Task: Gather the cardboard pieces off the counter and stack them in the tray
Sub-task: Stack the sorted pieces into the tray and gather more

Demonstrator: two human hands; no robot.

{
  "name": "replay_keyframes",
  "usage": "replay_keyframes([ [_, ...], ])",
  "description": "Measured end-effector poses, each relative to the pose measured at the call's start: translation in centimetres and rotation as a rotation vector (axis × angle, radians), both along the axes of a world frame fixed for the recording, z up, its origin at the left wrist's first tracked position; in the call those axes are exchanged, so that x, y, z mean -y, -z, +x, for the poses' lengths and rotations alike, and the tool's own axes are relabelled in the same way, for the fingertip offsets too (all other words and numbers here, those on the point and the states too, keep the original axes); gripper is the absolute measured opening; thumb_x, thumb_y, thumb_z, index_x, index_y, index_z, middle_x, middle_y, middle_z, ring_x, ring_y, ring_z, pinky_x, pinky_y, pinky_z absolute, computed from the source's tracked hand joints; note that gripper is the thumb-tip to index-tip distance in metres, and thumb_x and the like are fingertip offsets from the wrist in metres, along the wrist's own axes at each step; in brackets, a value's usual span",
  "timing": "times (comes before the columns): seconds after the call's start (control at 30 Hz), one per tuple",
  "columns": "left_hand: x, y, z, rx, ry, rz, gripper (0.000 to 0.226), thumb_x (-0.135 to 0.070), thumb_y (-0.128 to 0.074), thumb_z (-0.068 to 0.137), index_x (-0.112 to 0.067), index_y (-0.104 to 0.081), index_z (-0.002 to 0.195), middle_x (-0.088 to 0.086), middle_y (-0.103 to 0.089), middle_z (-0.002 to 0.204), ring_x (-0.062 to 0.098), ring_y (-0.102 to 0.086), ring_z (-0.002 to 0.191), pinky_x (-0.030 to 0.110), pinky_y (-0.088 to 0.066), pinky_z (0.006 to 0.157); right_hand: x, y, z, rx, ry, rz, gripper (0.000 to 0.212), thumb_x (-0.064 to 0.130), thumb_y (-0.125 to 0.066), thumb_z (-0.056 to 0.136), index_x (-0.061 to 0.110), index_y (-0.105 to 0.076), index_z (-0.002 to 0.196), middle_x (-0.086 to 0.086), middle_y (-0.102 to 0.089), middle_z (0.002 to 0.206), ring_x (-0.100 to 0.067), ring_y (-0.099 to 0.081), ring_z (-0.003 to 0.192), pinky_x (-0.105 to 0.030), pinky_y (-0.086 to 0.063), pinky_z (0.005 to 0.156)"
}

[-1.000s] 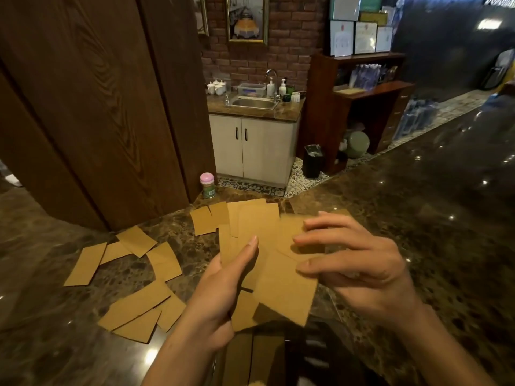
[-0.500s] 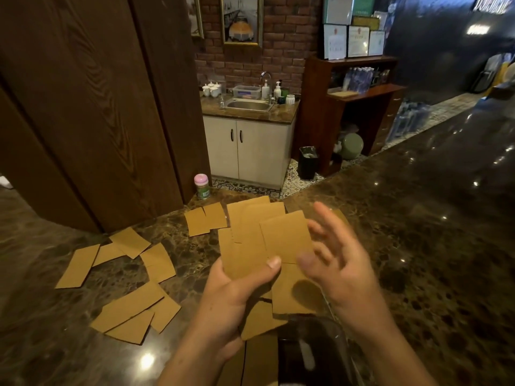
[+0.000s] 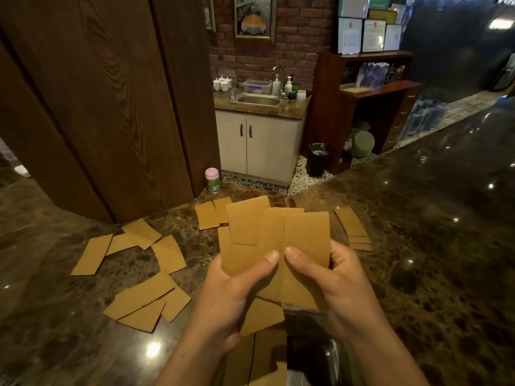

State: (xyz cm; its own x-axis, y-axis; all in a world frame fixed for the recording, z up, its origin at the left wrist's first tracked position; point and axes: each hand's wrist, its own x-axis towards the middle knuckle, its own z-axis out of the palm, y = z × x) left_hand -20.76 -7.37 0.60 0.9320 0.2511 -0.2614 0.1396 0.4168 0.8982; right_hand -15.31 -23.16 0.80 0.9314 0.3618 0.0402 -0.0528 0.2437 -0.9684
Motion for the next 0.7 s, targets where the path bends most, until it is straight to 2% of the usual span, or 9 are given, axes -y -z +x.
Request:
replay_keyframes([
  [0.07,-0.1,0.1,-0.1,-0.039,0.004,-0.028,0.061,-0.032,-0.089,0.071,-0.013,-0.065,0.123,0.017,-0.077,0.109,0.036,-0.075,0.1,0.051,-0.061,0.084,0.4,0.0,0.3,0.016,0.039,0.01,0.02,0.012,-0.074,0.084,0.016,-0.079,0.103,-0.01,-0.081,0.102,-0.026,-0.078,0.093,-0.031,-0.064,0.072],
  [0.13,0.0,0.1,-0.2,-0.056,0.028,-0.054,0.047,-0.028,-0.081,0.082,-0.01,-0.064,0.122,0.022,-0.077,0.104,0.036,-0.076,0.091,0.051,-0.064,0.079,1.2,-0.1,0.7,0.173,0.132,-0.063,0.018,0.015,-0.074,0.085,0.022,-0.077,0.101,-0.002,-0.081,0.099,-0.022,-0.078,0.092,-0.029,-0.064,0.069],
  [0.2,-0.2,-0.1,-0.4,-0.058,0.058,-0.084,0.032,-0.019,-0.07,0.089,-0.006,-0.062,0.118,0.028,-0.076,0.096,0.035,-0.076,0.076,0.044,-0.065,0.068,2.1,-0.6,1.3,0.472,0.174,-0.121,0.014,0.022,-0.077,0.087,0.024,-0.079,0.101,0.001,-0.081,0.096,-0.018,-0.077,0.089,-0.029,-0.064,0.071],
  [0.27,-0.2,-0.5,-0.6,-0.055,0.083,-0.121,0.026,-0.014,-0.066,0.089,-0.006,-0.063,0.113,0.027,-0.076,0.088,0.032,-0.073,0.063,0.04,-0.063,0.058,3.3,-0.6,2.1,0.905,0.104,-0.227,0.024,0.018,-0.078,0.088,0.012,-0.079,0.112,-0.002,-0.081,0.105,-0.018,-0.077,0.097,-0.033,-0.064,0.08],
  [0.33,-0.4,-0.8,-0.7,-0.063,0.073,-0.165,0.023,-0.015,-0.069,0.088,-0.011,-0.061,0.108,0.022,-0.078,0.079,0.031,-0.074,0.06,0.041,-0.062,0.056,4.4,-0.6,2.7,1.302,0.011,-0.458,0.027,0.015,-0.078,0.089,0.006,-0.077,0.114,-0.009,-0.078,0.116,-0.022,-0.074,0.109,-0.038,-0.062,0.087],
  [0.4,-0.5,-1.1,-0.6,-0.07,0.071,-0.2,0.036,-0.026,-0.075,0.078,-0.014,-0.062,0.11,0.019,-0.079,0.083,0.032,-0.076,0.068,0.044,-0.064,0.061,5.1,-1.0,2.9,1.553,-0.023,-0.684,0.025,0.026,-0.073,0.097,0.012,-0.079,0.117,-0.005,-0.077,0.121,-0.021,-0.071,0.115,-0.039,-0.06,0.089],
  [0.47,-0.4,-1.0,-0.6,-0.059,0.084,-0.18,0.051,-0.025,-0.082,0.07,-0.011,-0.063,0.116,0.019,-0.079,0.09,0.033,-0.077,0.075,0.046,-0.065,0.065,5.5,-1.3,2.9,1.642,-0.077,-0.795,0.026,0.031,-0.063,0.104,0.018,-0.078,0.121,-0.003,-0.076,0.124,-0.021,-0.067,0.119,-0.039,-0.058,0.089],
  [0.57,-0.3,-0.5,-0.6,-0.06,0.072,-0.101,0.065,-0.011,-0.091,0.063,-0.012,-0.059,0.119,0.014,-0.079,0.088,0.032,-0.078,0.081,0.045,-0.062,0.069,6.2,-1.6,3.1,1.688,-0.138,-0.842,0.027,0.027,-0.063,0.104,0.019,-0.072,0.129,-0.004,-0.073,0.128,-0.021,-0.064,0.121,-0.039,-0.057,0.091],
  [0.7,-0.7,0.0,-0.3,-0.04,-0.01,-0.079,0.055,-0.01,-0.083,0.067,-0.015,-0.059,0.117,0.009,-0.08,0.085,0.03,-0.077,0.082,0.043,-0.062,0.067,6.9,-1.4,3.0,1.676,-0.091,-0.899,0.027,0.025,-0.062,0.103,0.013,-0.077,0.122,-0.007,-0.075,0.125,-0.021,-0.069,0.11,-0.037,-0.059,0.085],
])
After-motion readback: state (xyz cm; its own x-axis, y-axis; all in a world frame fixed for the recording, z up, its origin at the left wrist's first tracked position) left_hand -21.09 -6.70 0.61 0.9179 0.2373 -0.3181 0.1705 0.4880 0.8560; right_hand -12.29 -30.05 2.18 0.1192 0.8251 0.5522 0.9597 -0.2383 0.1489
